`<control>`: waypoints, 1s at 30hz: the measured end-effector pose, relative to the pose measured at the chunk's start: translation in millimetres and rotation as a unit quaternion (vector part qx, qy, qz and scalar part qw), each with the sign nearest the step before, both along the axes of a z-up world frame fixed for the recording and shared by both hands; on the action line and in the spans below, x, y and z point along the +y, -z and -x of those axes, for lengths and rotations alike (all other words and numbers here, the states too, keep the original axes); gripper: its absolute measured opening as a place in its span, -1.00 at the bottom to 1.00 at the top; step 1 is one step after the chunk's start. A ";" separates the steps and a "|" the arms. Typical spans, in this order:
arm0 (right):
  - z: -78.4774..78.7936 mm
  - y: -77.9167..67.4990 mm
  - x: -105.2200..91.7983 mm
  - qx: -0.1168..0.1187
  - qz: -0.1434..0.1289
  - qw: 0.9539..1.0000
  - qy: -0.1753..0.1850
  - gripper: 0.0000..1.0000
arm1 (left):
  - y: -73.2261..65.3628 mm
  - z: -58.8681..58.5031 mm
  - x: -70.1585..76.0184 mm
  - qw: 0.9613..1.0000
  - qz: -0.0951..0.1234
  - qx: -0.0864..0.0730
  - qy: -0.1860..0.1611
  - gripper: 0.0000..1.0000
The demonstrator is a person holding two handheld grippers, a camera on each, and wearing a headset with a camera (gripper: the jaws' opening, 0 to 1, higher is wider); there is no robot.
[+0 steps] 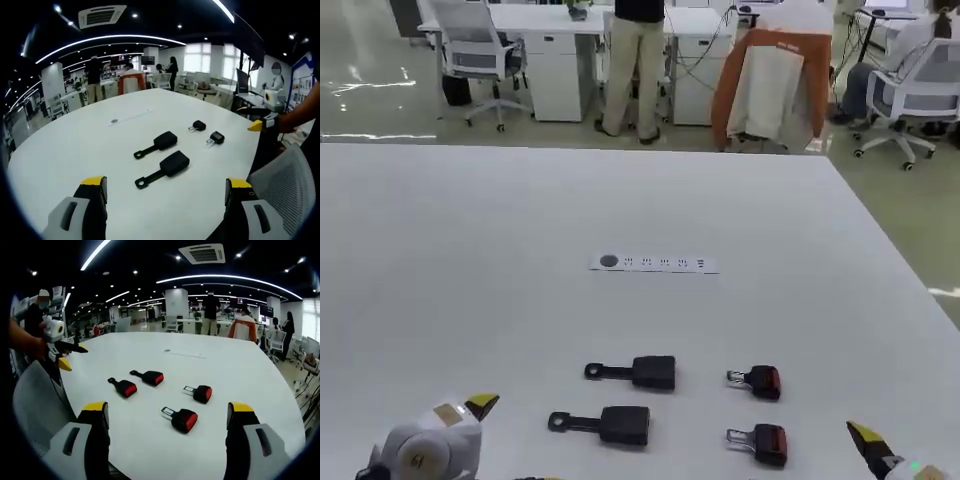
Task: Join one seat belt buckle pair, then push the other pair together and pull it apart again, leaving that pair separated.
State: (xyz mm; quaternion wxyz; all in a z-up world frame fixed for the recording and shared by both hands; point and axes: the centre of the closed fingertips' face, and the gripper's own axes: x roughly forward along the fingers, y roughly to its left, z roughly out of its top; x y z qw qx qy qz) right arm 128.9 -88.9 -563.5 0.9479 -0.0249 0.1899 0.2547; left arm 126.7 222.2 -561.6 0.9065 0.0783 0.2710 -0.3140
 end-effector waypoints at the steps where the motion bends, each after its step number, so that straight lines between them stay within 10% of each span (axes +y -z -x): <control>1: 0.0 0.5 -0.1 0.001 0.000 1.000 0.000 0.96 | 0.3 -0.1 -0.2 1.000 0.000 0.000 0.001 1.00; 30: -6.2 4.5 2.0 0.013 0.001 1.000 -0.013 0.94 | 4.7 -4.0 -8.0 1.000 -0.010 0.010 0.025 0.98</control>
